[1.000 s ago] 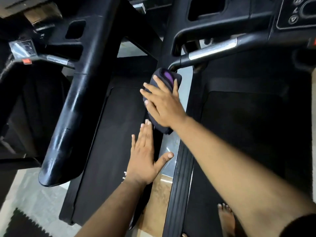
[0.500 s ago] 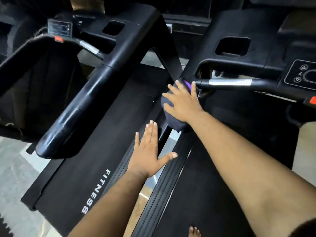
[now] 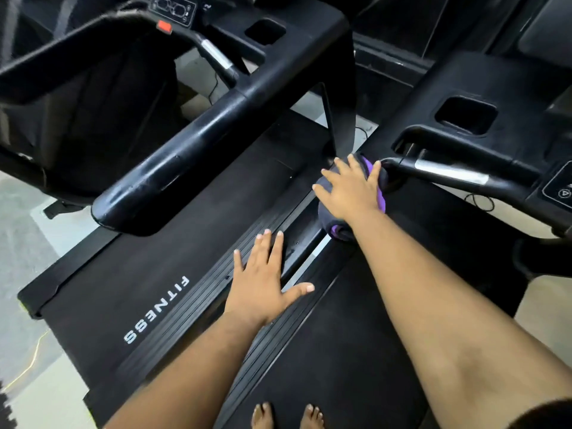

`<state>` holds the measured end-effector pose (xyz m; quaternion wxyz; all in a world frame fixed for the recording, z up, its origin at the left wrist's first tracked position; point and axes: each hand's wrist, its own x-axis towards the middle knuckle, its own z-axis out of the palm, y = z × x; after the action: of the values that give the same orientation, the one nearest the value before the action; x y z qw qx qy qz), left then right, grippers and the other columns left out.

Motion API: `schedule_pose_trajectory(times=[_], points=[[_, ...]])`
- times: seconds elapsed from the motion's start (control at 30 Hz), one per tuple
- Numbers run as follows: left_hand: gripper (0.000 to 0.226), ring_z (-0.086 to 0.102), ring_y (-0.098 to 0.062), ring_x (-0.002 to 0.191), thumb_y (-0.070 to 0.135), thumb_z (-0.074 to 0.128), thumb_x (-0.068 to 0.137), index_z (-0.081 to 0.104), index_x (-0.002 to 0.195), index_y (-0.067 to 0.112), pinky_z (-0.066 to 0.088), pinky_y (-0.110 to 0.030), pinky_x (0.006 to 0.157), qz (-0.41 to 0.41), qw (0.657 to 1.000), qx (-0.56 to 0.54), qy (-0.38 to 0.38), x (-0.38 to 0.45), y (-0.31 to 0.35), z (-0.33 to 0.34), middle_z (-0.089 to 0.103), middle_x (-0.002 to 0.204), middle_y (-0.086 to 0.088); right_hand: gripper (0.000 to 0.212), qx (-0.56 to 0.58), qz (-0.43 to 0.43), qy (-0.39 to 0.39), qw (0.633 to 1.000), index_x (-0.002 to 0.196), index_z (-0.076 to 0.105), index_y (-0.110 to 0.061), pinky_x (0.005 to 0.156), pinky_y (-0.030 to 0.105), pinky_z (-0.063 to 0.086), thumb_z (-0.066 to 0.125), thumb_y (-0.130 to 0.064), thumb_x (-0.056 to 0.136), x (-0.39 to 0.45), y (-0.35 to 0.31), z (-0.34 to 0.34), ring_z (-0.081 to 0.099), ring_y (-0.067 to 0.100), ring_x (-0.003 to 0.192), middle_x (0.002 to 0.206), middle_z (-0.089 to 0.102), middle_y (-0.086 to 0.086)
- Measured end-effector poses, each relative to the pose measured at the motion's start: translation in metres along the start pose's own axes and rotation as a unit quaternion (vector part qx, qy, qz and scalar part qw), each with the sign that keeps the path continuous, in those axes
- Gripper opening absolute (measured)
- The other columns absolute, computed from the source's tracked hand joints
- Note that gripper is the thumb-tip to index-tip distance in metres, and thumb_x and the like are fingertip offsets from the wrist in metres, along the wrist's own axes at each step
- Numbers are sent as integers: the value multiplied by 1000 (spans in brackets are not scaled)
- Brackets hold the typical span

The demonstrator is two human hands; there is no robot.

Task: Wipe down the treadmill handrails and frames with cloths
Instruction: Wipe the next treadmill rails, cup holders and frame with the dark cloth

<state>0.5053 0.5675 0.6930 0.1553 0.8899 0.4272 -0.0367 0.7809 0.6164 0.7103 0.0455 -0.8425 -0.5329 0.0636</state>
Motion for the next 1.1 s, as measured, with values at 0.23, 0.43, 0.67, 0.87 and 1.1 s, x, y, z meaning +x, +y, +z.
schedule_pose_trajectory(times=[0.23,0.43,0.67,0.87,1.1], points=[[130,-24,-13,155,107,23,68,-26,157,26,-6,-59,126,19,997,-70,-21,3,-4,-3,-20,171,2,65,142,-60,34,987,152,45,-31,122,69,8,41,-58,93,-113,-52,32,10,21,157,164,33,-6],[126,-29,-6,152,105,21,72,-28,156,25,-15,-50,124,34,996,-77,-15,-10,-15,-2,-27,167,8,57,175,70,31,982,157,37,-35,114,77,13,48,-43,101,-61,-36,18,-11,20,158,172,6,-5],[116,-23,0,152,100,10,76,-14,163,26,-15,-54,123,6,987,-147,-70,-59,-55,-5,-21,166,17,55,222,53,32,973,157,38,-32,119,53,28,46,-36,103,-176,-132,38,-1,14,157,170,17,-12],[112,-4,-3,156,99,11,71,15,163,35,-17,-58,122,-60,938,-317,-129,-93,-75,-26,8,170,16,47,289,-41,-23,956,154,46,-30,118,54,26,47,-32,107,-232,-158,38,9,11,156,167,25,-16],[59,59,-17,131,67,52,93,67,130,24,45,-47,112,-99,817,-558,-109,-98,-38,-52,69,134,-3,44,438,-66,31,896,148,54,-15,124,26,18,55,-12,104,-249,-142,11,32,18,150,162,36,-5]])
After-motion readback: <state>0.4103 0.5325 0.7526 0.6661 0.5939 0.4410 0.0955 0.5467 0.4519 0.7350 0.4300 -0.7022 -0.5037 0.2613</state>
